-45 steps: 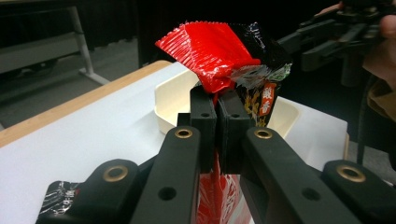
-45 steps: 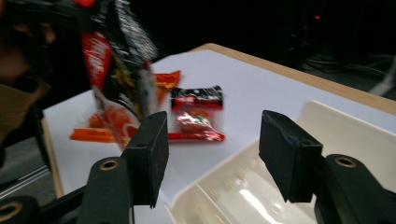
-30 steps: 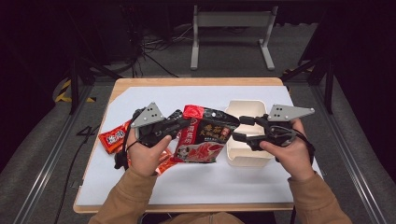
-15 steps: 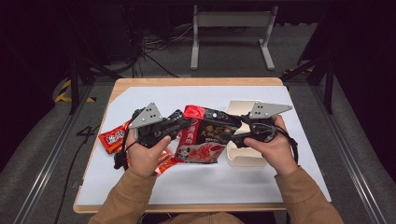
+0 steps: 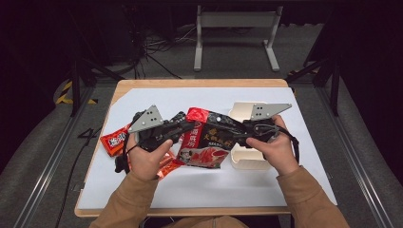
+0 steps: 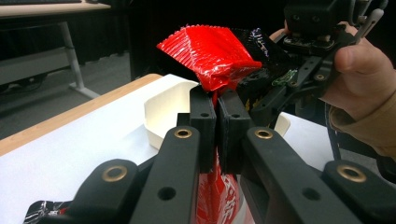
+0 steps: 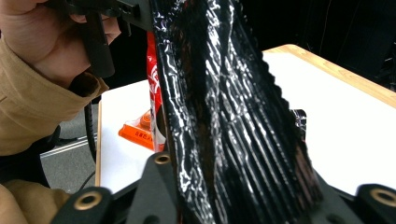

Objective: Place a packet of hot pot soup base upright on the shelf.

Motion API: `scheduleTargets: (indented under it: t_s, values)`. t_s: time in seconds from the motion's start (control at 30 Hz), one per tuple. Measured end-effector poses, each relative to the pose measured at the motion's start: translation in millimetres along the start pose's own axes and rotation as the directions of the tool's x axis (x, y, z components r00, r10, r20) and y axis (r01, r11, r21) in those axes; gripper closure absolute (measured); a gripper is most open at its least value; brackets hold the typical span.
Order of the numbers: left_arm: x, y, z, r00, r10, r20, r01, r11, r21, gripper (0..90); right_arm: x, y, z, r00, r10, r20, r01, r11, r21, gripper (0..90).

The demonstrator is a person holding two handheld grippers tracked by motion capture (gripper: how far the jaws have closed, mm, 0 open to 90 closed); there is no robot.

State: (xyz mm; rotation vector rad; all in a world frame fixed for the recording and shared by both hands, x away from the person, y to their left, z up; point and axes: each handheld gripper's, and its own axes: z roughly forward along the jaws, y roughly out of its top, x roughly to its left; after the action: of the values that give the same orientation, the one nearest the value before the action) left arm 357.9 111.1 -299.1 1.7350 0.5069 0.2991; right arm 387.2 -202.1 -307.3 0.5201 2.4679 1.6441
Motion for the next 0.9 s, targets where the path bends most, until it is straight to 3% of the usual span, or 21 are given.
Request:
scheduleTargets:
  t_s: [0.33,0.6,0.9]
  values:
    - [2.0,1.6,-6.3,0.9999,-0.012,0.008,0.013,0.9989,-0.046,85.6,3.7,20.8,-4.0,0.998,-0.059,0.021,0.058,0.998,0.029,78.4]
    - [3.1,2.2,-9.6,0.9996,-0.025,0.015,0.026,0.9963,-0.082,82.7,5.6,34.1,-9.3,0.9966,-0.078,0.025,0.078,0.997,0.023,80.3]
    - [6.6,2.5,-9.7,0.9992,-0.035,0.017,0.036,0.9978,-0.055,63.7,-2.7,44.7,-30.3,0.9944,-0.082,0.066,0.081,0.997,0.015,81.9]
